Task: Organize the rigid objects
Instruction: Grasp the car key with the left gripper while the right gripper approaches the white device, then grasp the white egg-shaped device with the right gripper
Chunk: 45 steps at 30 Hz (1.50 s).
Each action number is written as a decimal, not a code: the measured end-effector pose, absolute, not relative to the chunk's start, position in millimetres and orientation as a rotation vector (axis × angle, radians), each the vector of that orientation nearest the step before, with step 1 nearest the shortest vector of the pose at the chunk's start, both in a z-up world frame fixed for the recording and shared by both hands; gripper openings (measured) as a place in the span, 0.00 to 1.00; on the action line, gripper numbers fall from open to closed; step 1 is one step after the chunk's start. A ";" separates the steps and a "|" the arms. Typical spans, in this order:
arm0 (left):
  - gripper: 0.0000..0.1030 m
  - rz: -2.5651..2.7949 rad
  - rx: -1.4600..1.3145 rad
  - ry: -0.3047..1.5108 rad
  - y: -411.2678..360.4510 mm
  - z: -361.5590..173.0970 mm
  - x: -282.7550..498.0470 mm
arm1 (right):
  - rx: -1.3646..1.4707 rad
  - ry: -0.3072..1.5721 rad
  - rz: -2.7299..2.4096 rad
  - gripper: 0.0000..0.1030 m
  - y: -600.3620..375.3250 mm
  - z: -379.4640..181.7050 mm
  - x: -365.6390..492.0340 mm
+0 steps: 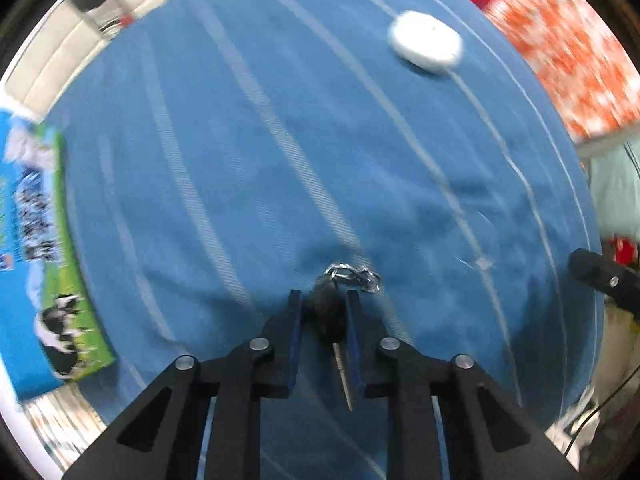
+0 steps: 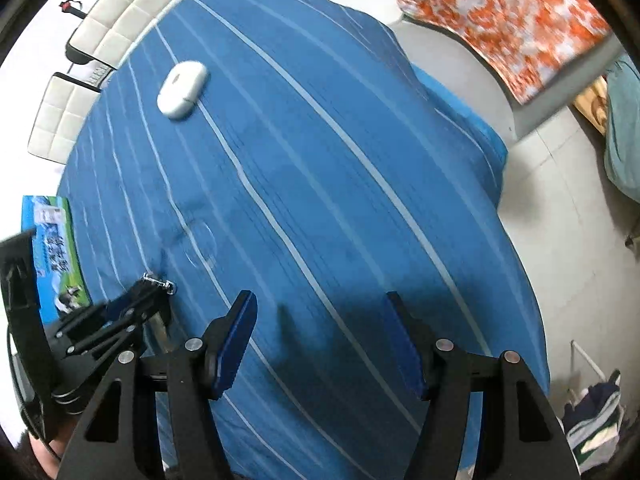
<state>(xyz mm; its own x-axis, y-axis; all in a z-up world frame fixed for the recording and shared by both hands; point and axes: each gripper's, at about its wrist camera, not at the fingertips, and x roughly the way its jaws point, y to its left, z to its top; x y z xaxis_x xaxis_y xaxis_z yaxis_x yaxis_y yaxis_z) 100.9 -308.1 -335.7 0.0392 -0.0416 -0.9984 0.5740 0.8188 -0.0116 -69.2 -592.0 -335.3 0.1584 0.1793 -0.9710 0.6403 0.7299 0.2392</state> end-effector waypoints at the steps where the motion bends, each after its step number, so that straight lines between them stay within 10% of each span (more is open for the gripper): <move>1: 0.15 -0.469 0.427 1.471 -301.5 -334.0 110.2 | 0.730 1.398 -0.369 0.65 -593.6 -334.2 -60.6; 19: 0.15 -0.293 0.224 1.479 -263.3 -333.1 176.5 | 0.585 1.362 -0.372 0.59 -595.3 -362.1 139.1; 45: 0.05 -0.447 0.160 1.268 -199.4 -243.4 149.4 | 0.386 1.274 -0.261 0.53 -503.9 -300.7 79.5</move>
